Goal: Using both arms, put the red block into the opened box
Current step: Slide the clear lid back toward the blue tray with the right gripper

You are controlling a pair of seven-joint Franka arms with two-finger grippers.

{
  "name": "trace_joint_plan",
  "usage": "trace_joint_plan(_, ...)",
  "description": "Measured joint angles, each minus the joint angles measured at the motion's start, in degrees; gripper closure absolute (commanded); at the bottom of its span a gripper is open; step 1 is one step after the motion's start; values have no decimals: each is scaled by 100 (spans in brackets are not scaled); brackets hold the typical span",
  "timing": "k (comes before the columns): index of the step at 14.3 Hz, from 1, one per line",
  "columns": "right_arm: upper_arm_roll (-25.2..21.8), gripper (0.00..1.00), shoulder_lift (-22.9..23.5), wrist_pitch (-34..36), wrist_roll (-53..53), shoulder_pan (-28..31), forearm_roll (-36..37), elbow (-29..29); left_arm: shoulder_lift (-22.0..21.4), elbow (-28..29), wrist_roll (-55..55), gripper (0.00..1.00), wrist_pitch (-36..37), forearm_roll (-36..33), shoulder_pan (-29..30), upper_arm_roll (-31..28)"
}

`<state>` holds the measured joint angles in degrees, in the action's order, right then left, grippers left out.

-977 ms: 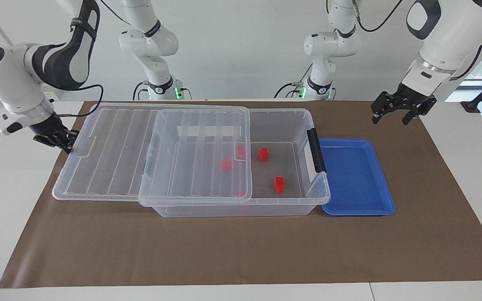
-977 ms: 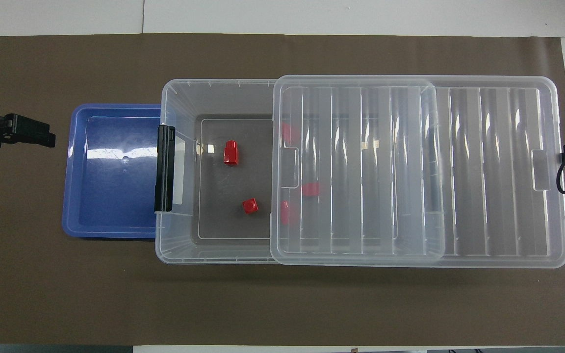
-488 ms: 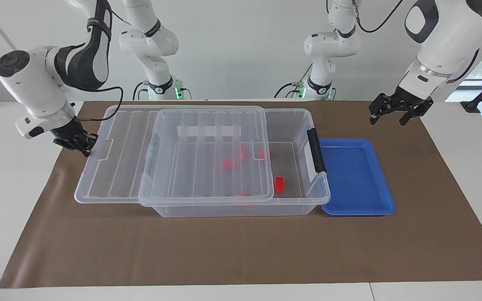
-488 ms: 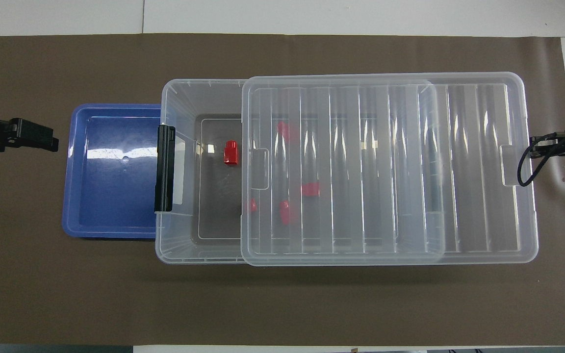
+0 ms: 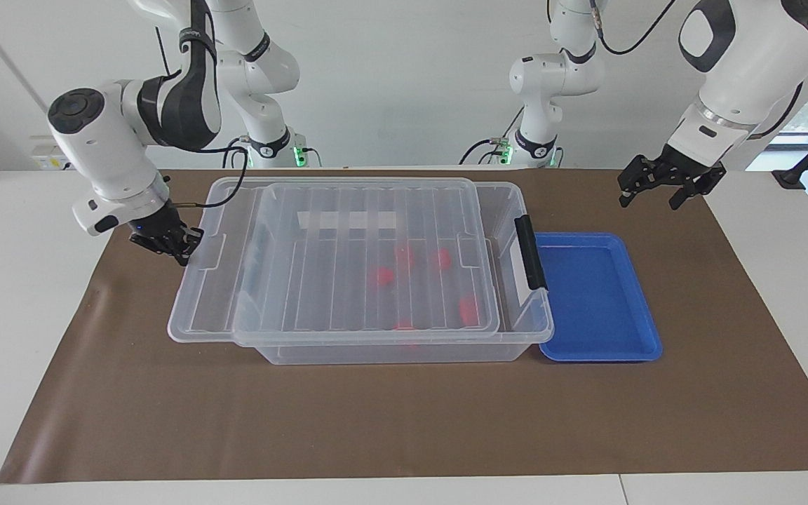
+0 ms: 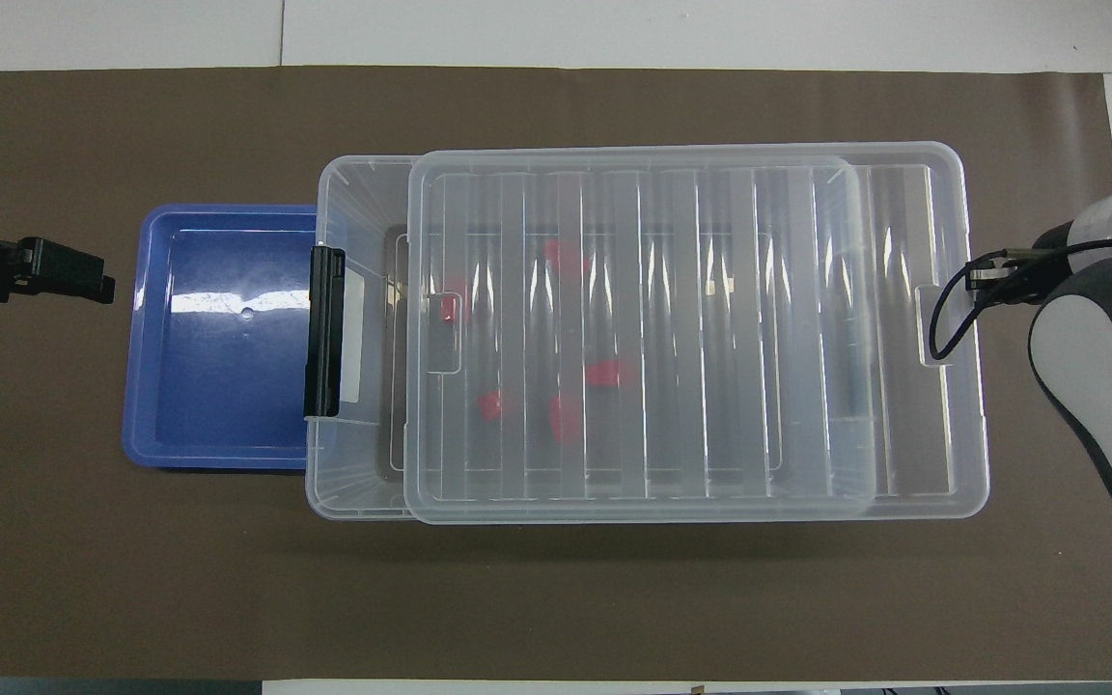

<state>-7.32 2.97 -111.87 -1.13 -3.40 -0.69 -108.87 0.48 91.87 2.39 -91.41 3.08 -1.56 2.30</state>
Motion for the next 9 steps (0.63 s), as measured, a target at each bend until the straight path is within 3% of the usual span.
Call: trace_joint_plan(9, 8, 100, -39, 0, -745, -409, 0, -75, -39, 0, 29, 0, 3, -133, 34, 2)
